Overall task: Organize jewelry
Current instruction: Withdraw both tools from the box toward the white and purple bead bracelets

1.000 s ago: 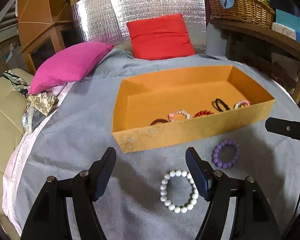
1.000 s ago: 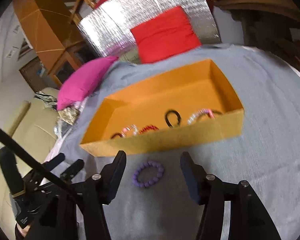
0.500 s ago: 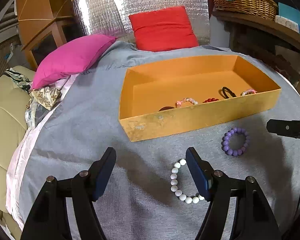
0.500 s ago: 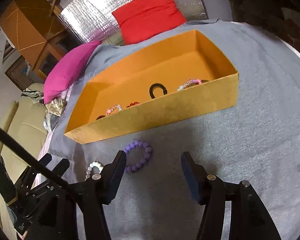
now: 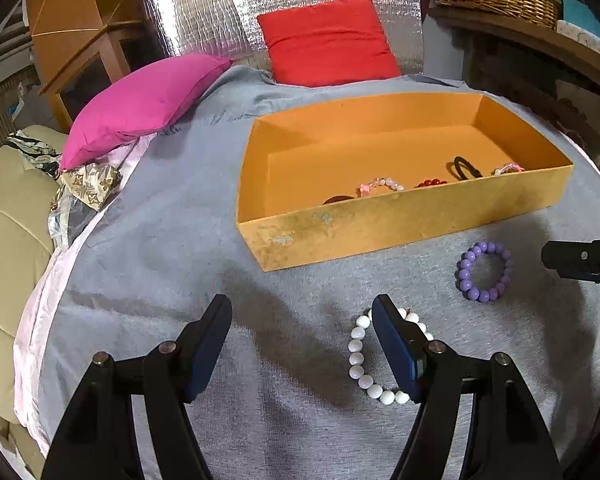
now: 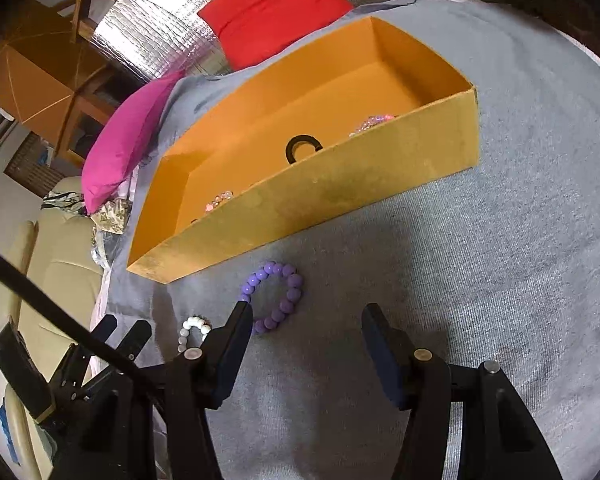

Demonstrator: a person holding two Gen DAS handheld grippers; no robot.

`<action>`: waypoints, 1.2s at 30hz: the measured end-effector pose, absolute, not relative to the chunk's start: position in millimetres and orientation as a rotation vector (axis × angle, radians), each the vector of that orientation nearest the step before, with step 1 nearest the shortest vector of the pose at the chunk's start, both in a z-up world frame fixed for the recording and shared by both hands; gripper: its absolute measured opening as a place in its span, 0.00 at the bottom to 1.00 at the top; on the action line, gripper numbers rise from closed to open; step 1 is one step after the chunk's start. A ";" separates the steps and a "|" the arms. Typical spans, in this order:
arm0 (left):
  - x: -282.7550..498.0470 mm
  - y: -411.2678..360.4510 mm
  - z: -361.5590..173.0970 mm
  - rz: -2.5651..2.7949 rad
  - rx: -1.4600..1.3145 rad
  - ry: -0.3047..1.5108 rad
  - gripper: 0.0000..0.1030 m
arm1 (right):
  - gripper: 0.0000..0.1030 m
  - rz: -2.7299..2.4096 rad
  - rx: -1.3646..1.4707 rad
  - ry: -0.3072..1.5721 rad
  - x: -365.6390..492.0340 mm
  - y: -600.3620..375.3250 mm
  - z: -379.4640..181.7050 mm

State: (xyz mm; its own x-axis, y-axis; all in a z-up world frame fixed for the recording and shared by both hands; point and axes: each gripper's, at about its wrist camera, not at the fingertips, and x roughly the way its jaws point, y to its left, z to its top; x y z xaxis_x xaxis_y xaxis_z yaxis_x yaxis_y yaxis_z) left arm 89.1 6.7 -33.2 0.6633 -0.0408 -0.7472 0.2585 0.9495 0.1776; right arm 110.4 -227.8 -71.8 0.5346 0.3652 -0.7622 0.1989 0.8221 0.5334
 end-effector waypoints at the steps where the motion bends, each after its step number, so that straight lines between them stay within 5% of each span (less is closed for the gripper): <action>1: 89.3 6.8 -34.1 -0.171 0.282 0.834 0.71 | 0.60 0.109 0.619 1.021 110.6 -226.8 -71.8; 36: 92.6 7.5 -49.3 -0.170 0.334 0.899 0.71 | 0.60 0.100 0.544 0.994 114.6 -215.1 -66.7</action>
